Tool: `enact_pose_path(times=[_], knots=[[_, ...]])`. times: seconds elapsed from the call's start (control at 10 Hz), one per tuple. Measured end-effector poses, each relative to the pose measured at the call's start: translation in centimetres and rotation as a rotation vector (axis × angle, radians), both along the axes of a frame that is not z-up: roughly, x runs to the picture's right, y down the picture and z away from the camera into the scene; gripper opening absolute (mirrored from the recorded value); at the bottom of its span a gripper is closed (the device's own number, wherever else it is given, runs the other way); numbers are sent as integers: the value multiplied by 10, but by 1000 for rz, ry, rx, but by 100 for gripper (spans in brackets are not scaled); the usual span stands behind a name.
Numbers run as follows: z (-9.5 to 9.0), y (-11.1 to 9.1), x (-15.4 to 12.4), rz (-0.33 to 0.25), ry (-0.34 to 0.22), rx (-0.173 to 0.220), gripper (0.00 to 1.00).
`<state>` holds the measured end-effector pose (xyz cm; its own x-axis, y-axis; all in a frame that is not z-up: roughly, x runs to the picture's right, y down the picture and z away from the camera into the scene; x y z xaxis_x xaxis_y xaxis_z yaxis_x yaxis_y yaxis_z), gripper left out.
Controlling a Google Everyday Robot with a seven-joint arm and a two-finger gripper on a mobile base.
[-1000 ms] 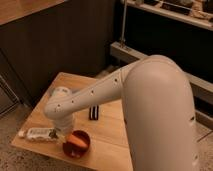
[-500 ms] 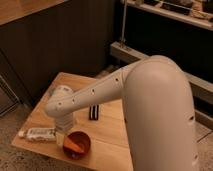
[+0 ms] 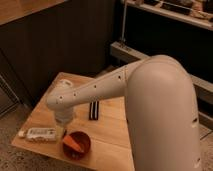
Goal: Place the pepper in the ceramic bowl
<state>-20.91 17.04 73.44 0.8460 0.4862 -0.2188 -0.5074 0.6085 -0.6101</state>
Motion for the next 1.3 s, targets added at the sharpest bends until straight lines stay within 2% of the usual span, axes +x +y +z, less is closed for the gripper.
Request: enact_pose_path(times=[0.2, 0.4, 0.5, 0.8, 1.0, 1.3], knots=[[4, -23, -6, 81, 17, 6, 80], [13, -41, -6, 160, 60, 9, 80], [20, -49, -2, 213, 106, 7, 80], [39, -59, 10, 307, 215, 21, 80], [43, -61, 12, 326, 240, 28, 80], [43, -61, 12, 325, 240, 29, 80]])
